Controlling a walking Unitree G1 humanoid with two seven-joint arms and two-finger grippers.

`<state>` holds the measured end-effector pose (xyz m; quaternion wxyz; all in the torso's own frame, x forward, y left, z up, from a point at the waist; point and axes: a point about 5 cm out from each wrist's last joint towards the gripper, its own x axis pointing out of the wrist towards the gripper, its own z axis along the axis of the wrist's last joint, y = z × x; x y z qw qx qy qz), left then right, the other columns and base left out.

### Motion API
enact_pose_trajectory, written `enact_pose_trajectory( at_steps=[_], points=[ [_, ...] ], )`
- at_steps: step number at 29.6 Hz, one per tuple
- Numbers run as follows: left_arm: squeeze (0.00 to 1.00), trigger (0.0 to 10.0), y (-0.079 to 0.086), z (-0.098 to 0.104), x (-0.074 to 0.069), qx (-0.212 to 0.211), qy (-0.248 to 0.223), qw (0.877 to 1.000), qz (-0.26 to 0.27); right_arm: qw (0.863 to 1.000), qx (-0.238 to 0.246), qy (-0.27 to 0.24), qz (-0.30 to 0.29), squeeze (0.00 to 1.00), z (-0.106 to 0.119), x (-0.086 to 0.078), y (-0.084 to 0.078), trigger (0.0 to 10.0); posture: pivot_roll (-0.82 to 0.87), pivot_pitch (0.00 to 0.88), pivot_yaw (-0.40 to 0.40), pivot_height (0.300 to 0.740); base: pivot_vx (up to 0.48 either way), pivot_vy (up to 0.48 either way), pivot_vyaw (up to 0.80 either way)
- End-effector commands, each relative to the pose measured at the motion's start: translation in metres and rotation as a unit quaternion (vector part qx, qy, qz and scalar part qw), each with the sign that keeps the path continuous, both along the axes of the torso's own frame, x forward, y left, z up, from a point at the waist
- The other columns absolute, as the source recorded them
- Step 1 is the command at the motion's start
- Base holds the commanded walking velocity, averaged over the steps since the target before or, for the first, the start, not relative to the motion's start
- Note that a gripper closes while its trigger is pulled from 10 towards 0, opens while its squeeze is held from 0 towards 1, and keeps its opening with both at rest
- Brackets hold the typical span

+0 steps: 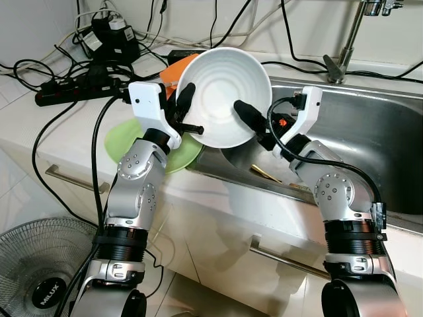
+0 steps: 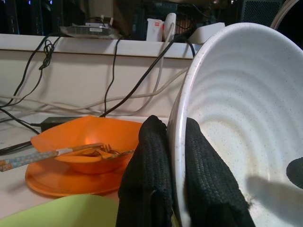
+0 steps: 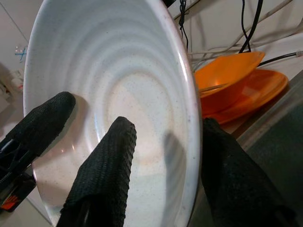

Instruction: Kitchen organization

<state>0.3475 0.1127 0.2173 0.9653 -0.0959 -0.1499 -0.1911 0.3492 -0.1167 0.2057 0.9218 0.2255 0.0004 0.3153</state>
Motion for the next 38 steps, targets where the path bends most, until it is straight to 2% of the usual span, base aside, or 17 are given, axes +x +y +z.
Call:
enact_pose_trajectory(
  at_steps=[1,28,32,33,34,35,36,37,38],
  points=[
    [0.00,0.0,0.000,0.012,-0.003,-0.007,-0.028,1.000,-0.005,1.000,0.008,-0.001,0.007,0.00,0.005,0.002,0.005,0.0,-0.07,0.003,0.128,0.740,0.000,0.000,0.00],
    [0.00,0.0,-0.010,0.007,-0.008,-0.012,-0.020,0.999,-0.047,1.000,0.023,0.005,-0.005,0.00,0.007,0.004,0.000,0.0,-0.07,0.002,0.124,0.740,0.000,0.000,0.00],
    [0.00,0.0,-0.012,0.003,-0.008,0.008,-0.015,0.999,-0.051,1.000,0.023,0.007,-0.006,0.00,0.007,0.005,-0.001,0.0,-0.07,0.003,0.123,0.740,0.000,0.000,0.00],
    [0.04,0.0,-0.012,0.002,-0.008,0.008,-0.014,0.999,-0.052,1.000,0.023,0.007,-0.007,0.00,0.007,0.005,-0.001,0.0,-0.07,0.003,0.121,0.740,0.000,0.000,0.00],
    [0.58,0.0,-0.012,0.002,-0.008,0.008,-0.013,0.999,-0.052,1.000,0.023,0.007,-0.007,0.00,0.007,0.005,-0.001,0.0,-0.07,0.003,0.121,0.740,0.000,0.000,0.00],
    [0.58,0.0,-0.012,0.002,-0.008,0.007,-0.013,0.999,-0.051,1.000,0.023,0.007,-0.008,0.00,0.007,0.005,-0.001,0.0,-0.07,0.003,0.121,0.740,0.000,0.000,0.00],
    [1.00,4.6,-0.012,0.002,-0.008,0.006,-0.011,0.998,-0.054,1.000,0.022,0.007,-0.009,0.00,0.007,0.006,-0.002,0.0,-0.07,0.003,0.121,0.740,0.000,0.000,0.00],
    [1.00,7.0,-0.012,0.001,-0.009,0.006,-0.009,0.998,-0.055,1.000,0.022,0.007,-0.010,0.00,0.007,0.006,-0.002,0.0,-0.07,0.002,0.120,0.740,0.000,0.000,0.00],
    [1.00,10.0,-0.012,0.001,-0.009,0.006,-0.009,0.998,-0.057,1.000,0.023,0.007,-0.011,0.00,0.007,0.007,-0.002,0.0,-0.07,0.002,0.120,0.740,0.000,0.000,0.00]
  ],
)
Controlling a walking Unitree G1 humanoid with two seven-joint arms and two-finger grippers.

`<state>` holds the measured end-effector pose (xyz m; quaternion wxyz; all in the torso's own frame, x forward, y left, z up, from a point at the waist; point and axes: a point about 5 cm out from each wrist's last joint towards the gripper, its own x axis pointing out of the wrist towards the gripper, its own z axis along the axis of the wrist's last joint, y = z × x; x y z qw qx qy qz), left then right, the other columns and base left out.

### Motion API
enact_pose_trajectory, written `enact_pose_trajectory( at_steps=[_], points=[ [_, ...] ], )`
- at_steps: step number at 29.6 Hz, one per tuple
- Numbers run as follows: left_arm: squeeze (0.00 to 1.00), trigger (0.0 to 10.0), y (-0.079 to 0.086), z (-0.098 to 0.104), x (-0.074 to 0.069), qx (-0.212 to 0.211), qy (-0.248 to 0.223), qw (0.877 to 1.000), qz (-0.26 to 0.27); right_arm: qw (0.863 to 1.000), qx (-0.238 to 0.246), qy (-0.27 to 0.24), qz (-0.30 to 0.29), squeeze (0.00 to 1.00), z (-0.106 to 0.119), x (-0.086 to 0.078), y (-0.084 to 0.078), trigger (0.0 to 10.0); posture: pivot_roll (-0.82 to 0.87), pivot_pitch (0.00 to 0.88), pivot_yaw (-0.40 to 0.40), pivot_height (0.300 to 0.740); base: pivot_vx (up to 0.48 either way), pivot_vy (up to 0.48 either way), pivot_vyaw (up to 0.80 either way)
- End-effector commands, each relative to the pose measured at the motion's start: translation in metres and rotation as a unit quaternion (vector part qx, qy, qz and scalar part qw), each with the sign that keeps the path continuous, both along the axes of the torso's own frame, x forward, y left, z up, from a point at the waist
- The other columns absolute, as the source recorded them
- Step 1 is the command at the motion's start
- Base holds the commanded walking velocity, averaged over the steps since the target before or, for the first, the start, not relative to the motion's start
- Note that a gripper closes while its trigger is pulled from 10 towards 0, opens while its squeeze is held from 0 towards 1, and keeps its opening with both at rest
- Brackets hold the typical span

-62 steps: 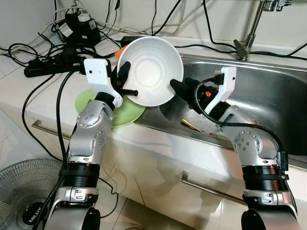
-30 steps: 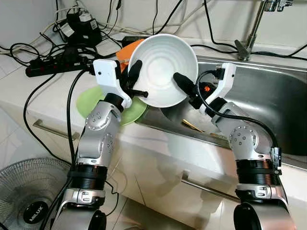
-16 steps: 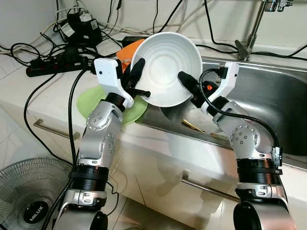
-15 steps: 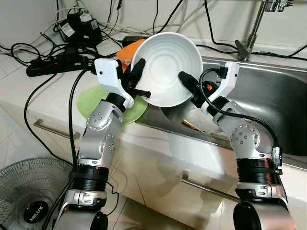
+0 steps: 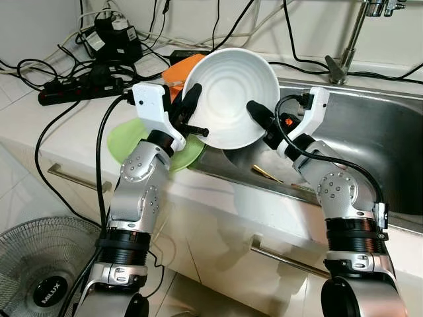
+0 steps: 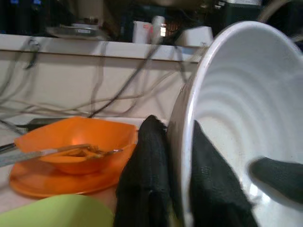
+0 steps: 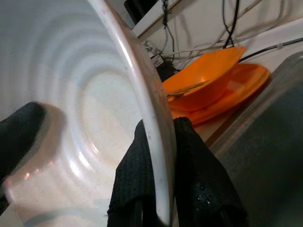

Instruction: Kitchen organization

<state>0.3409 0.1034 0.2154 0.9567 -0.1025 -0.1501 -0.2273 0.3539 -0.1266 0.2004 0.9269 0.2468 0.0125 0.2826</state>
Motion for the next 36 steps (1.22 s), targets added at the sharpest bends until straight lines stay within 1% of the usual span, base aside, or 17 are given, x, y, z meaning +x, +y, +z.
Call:
enact_pose_trajectory(
  at_steps=[1,13,21,25,27,30,36],
  points=[
    [1.00,10.0,-0.004,0.003,-0.002,0.009,-0.005,1.000,-0.022,1.000,0.009,-0.019,0.016,0.00,0.013,0.002,0.008,0.0,-0.07,0.001,0.120,0.740,0.000,0.000,0.00],
    [1.00,10.0,-0.008,0.007,-0.006,0.021,-0.010,0.999,-0.043,1.000,0.021,-0.016,0.006,0.00,0.013,0.004,0.006,0.0,-0.06,0.000,0.122,0.740,0.000,0.000,0.00],
    [1.00,10.0,-0.012,0.010,-0.012,0.028,-0.009,0.996,-0.080,0.999,0.026,-0.009,-0.021,0.00,0.013,0.010,0.002,0.0,-0.06,0.000,0.119,0.740,0.000,0.000,0.00],
    [1.00,10.0,-0.011,0.008,-0.013,0.029,-0.006,0.997,-0.074,0.999,0.026,-0.007,-0.027,0.00,0.012,0.011,0.000,0.0,-0.06,0.000,0.120,0.740,0.000,0.000,0.00],
    [1.00,10.0,-0.007,0.008,-0.012,0.041,-0.003,0.997,-0.060,0.999,0.027,-0.006,-0.032,0.00,0.012,0.012,0.000,0.0,-0.06,0.000,0.121,0.740,0.000,0.000,0.00],
    [1.00,10.0,-0.003,0.008,-0.011,0.049,-0.003,0.998,-0.045,0.999,0.027,-0.004,-0.039,0.00,0.011,0.013,-0.002,0.0,-0.06,0.000,0.122,0.740,0.000,0.000,0.00],
    [1.00,10.0,0.002,0.013,-0.013,0.058,-0.014,0.998,-0.023,0.996,0.028,0.002,-0.080,0.00,0.010,0.017,-0.012,0.0,-0.05,0.000,0.120,0.740,0.000,0.000,0.00]
  ],
)
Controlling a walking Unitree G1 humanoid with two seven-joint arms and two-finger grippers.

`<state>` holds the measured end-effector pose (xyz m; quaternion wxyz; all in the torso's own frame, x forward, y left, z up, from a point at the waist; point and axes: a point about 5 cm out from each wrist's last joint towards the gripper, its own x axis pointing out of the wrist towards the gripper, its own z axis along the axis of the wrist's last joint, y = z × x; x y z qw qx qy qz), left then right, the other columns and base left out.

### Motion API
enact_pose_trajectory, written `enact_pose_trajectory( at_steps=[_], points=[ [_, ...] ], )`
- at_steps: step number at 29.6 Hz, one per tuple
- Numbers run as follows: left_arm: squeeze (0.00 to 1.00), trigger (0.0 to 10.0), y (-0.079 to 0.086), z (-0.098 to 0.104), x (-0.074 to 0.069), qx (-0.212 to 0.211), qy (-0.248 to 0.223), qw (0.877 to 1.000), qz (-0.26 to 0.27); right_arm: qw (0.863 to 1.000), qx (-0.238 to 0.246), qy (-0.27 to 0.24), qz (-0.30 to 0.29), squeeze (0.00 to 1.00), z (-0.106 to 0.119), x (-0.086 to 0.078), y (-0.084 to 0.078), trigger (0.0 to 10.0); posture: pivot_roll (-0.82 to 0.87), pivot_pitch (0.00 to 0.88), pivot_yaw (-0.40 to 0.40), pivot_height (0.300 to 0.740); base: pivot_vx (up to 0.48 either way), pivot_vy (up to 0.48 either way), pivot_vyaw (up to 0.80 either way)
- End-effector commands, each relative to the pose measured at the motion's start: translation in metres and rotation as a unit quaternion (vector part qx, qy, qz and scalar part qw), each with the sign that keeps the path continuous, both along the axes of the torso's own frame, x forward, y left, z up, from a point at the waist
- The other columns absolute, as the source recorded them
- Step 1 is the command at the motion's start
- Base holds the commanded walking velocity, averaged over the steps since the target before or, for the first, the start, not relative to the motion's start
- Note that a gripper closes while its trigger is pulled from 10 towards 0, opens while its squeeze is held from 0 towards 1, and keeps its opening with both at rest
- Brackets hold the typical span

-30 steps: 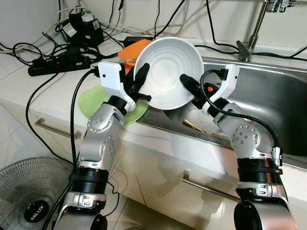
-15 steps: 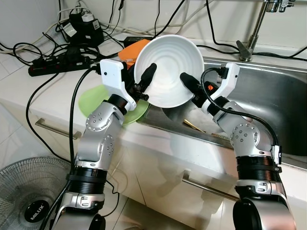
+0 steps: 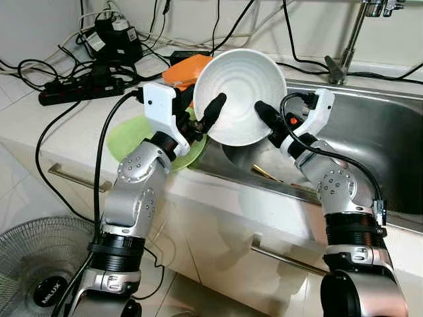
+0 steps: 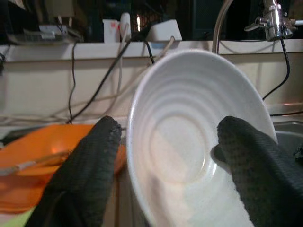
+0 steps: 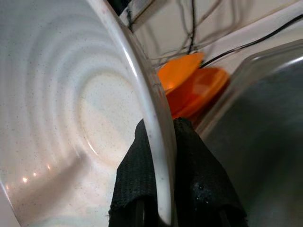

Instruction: Kitchen organization

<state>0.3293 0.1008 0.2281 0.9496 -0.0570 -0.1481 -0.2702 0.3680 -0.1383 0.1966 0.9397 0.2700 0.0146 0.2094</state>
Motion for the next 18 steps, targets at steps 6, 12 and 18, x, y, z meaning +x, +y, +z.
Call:
enact_pose_trajectory(
  at_steps=[6,12,18],
  points=[
    [1.00,10.0,0.006,0.003,-0.004,0.009,-0.010,1.000,0.018,0.998,0.020,-0.013,-0.057,0.00,0.012,0.009,-0.011,0.0,-0.05,0.000,0.116,0.740,0.000,0.000,0.00],
    [1.00,10.0,0.007,-0.003,-0.007,0.013,0.000,1.000,0.015,0.993,0.006,0.002,-0.118,0.00,0.006,0.015,-0.028,0.0,-0.05,0.000,0.115,0.740,0.000,0.000,0.00],
    [1.00,10.0,0.001,-0.010,-0.013,0.000,0.032,0.999,-0.010,0.978,-0.073,0.039,-0.193,0.00,-0.006,0.021,-0.050,0.0,-0.05,0.003,0.113,0.740,0.000,0.000,0.00]
  ],
)
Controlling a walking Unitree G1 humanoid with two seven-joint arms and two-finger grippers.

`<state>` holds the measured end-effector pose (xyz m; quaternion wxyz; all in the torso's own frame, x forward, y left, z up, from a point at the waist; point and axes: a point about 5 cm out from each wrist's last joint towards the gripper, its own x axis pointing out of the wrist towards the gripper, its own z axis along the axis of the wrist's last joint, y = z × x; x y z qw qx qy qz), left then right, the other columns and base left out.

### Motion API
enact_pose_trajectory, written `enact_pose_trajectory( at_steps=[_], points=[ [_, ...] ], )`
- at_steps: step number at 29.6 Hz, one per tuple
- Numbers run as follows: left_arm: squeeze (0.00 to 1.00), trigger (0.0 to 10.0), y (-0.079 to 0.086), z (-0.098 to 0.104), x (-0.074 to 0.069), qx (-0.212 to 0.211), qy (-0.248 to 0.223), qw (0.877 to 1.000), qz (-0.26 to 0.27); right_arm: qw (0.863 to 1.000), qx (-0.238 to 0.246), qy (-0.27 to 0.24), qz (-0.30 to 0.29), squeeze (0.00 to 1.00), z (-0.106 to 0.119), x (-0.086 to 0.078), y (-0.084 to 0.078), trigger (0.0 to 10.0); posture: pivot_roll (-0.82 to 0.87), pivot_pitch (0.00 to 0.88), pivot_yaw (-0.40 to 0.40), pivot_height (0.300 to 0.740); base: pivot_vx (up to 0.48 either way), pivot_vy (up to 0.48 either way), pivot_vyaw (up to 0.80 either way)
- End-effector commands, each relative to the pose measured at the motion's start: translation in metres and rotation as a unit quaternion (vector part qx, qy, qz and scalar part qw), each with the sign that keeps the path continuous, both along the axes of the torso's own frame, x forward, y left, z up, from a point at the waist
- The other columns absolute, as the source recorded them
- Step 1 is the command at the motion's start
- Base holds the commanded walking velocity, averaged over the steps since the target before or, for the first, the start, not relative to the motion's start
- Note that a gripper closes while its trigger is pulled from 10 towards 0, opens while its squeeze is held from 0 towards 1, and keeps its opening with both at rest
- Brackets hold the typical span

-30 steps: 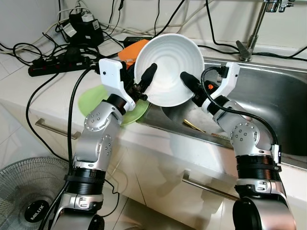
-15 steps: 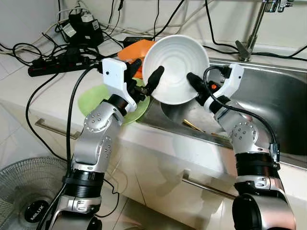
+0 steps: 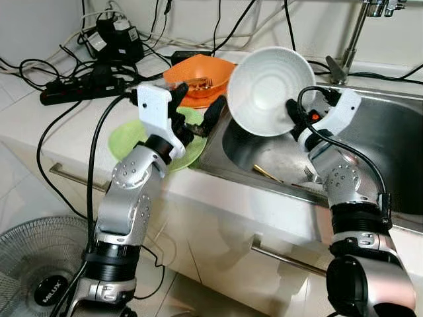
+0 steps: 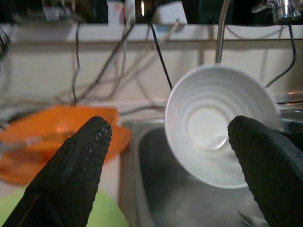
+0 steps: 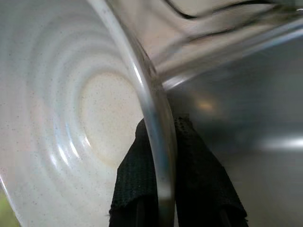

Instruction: Kitchen organization

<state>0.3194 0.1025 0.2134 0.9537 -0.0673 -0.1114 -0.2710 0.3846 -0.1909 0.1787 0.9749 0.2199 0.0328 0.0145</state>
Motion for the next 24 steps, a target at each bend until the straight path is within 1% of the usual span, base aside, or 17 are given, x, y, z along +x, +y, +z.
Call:
enact_pose_trajectory(
  at_steps=[1,4,6,8,9,10,14,15,16,20,24],
  points=[
    [1.00,10.0,-0.002,0.006,-0.004,-0.008,-0.003,1.000,-0.011,0.999,-0.030,-0.008,-0.012,0.00,0.010,0.005,0.000,0.0,-0.05,0.003,0.113,0.740,0.000,0.000,0.00],
    [1.00,10.0,-0.008,0.006,-0.006,-0.004,0.015,0.999,-0.030,0.996,-0.080,0.035,-0.018,0.00,0.001,0.008,-0.007,0.0,-0.04,0.005,0.111,0.740,0.000,0.000,0.00],
    [1.00,10.0,-0.010,0.002,-0.006,-0.014,0.043,0.998,-0.039,0.991,-0.118,0.064,-0.016,0.00,-0.006,0.010,-0.011,0.0,-0.04,0.007,0.109,0.740,0.000,0.000,0.00],
    [1.00,10.0,-0.014,-0.004,-0.007,0.004,0.071,0.996,-0.059,0.987,-0.141,0.078,-0.018,0.00,-0.009,0.011,-0.016,0.0,-0.04,0.009,0.107,0.740,0.000,0.000,0.00],
    [1.00,10.0,-0.016,-0.010,-0.008,0.021,0.097,0.992,-0.074,0.983,-0.159,0.088,-0.016,0.00,-0.011,0.012,-0.018,0.0,-0.04,0.009,0.107,0.740,0.000,0.000,0.00],
    [1.00,10.0,-0.016,-0.010,-0.008,0.021,0.097,0.992,-0.074,0.983,-0.159,0.088,-0.016,0.00,-0.011,0.012,-0.018,0.0,-0.04,0.009,0.107,0.740,0.000,0.000,0.00],
    [1.00,10.0,-0.016,-0.021,-0.009,0.047,0.149,0.984,-0.090,0.974,-0.197,0.108,-0.001,0.00,-0.016,0.013,-0.018,0.0,-0.04,0.012,0.111,0.740,0.000,0.000,0.00],
    [1.00,10.0,-0.014,-0.027,-0.010,0.057,0.180,0.977,-0.096,0.969,-0.216,0.120,0.014,0.00,-0.020,0.013,-0.015,0.0,-0.04,0.013,0.115,0.740,0.000,0.000,0.00],
    [1.00,10.0,-0.013,-0.030,-0.010,0.064,0.192,0.975,-0.094,0.966,-0.226,0.126,0.019,0.00,-0.022,0.013,-0.014,0.0,-0.04,0.013,0.117,0.740,0.000,0.000,0.00],
    [1.00,10.0,-0.009,-0.037,-0.012,0.092,0.226,0.965,-0.094,0.956,-0.255,0.137,0.037,0.00,-0.029,0.012,-0.012,0.0,-0.03,0.013,0.125,0.740,0.000,0.000,0.00],
    [1.00,10.0,-0.007,-0.038,-0.015,0.115,0.244,0.957,-0.107,0.948,-0.279,0.146,0.057,0.00,-0.035,0.011,-0.008,0.0,-0.02,0.014,0.133,0.740,0.000,0.000,0.00]
  ],
)
